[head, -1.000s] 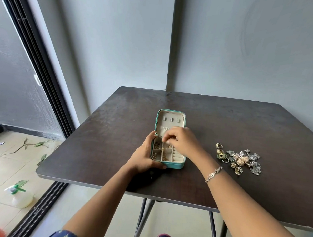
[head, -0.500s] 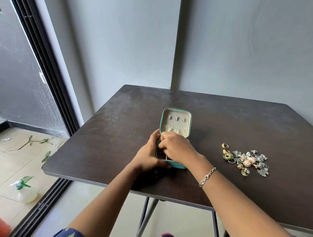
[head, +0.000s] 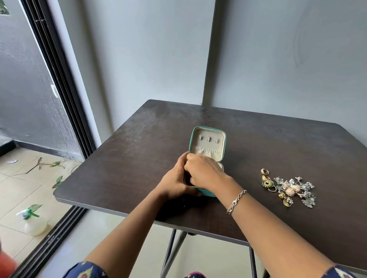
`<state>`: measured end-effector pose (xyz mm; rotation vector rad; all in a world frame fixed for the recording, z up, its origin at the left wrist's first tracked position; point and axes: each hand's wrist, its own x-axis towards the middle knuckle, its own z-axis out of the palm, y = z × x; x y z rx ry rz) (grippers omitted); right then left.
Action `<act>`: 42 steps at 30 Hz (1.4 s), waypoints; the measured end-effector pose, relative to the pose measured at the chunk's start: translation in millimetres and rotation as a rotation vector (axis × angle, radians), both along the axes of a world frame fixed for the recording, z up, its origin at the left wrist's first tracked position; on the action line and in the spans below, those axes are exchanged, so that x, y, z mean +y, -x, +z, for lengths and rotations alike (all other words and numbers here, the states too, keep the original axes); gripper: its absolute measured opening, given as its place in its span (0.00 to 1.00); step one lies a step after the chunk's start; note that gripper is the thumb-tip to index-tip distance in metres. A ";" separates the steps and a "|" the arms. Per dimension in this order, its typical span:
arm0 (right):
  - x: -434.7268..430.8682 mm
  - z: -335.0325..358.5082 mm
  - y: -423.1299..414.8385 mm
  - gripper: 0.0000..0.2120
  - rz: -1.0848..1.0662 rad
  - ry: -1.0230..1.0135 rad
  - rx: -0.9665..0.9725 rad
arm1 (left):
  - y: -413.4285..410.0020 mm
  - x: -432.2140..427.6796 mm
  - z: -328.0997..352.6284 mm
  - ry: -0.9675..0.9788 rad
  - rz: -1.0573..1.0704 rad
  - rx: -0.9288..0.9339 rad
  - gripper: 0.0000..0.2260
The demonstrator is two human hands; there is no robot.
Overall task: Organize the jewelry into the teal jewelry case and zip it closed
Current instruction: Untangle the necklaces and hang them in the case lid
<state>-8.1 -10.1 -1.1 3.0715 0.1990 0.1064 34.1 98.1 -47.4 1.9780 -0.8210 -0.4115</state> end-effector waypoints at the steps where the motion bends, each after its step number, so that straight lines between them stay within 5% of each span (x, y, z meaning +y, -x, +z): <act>1: -2.0 -0.2 0.2 0.10 -0.005 -0.040 0.013 | -0.5 0.0 0.1 -0.002 -0.008 -0.003 0.51; 5: -17.6 6.0 2.7 0.00 -0.054 -0.389 0.061 | -2.7 0.9 0.3 -0.003 -0.053 0.017 0.52; 13: -43.5 36.8 8.5 0.09 -0.160 -0.971 0.021 | 2.0 4.6 14.5 -0.090 -0.081 0.037 0.46; 21: -49.4 67.6 12.7 0.12 -0.073 -1.138 -0.007 | 9.6 -5.0 54.1 0.405 0.131 0.098 0.08; 28: -52.3 92.2 25.7 0.11 -0.025 -1.085 -0.060 | 13.0 -21.0 85.3 0.510 0.081 0.107 0.05; 42: -65.4 136.4 54.0 0.09 -0.022 -1.417 -0.188 | 24.5 -30.3 91.0 0.506 0.142 0.156 0.06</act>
